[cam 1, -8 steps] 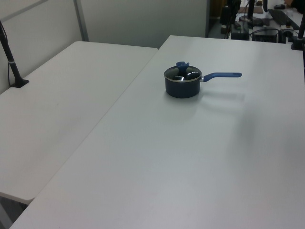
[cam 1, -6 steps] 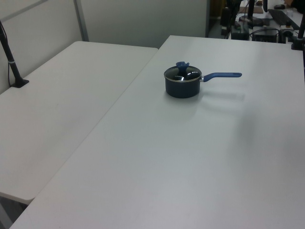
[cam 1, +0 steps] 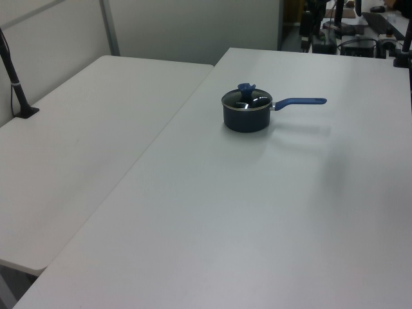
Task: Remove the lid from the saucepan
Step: 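Move the open gripper over the glass lid's blue knob, then lower the gripper and close it on the blue knob, then lift the glass lid up off the saucepan rim, then carry the lid beside the saucepan and lower it to the table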
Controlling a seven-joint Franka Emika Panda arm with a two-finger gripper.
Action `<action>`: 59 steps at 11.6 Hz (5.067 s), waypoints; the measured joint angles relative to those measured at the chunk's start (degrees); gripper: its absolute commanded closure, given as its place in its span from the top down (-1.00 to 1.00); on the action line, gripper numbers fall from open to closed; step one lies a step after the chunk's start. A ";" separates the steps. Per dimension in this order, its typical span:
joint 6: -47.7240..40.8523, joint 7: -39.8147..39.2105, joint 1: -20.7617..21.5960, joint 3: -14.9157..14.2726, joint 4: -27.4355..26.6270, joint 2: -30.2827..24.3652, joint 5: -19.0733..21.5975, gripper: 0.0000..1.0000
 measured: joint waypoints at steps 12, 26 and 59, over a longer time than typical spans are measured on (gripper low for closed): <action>6.68 -12.30 -2.53 -0.35 0.05 4.47 1.73 1.00; 42.78 25.47 -5.27 -0.79 3.93 28.97 0.87 0.39; 30.54 9.94 -3.30 11.87 -32.14 7.91 -14.00 0.18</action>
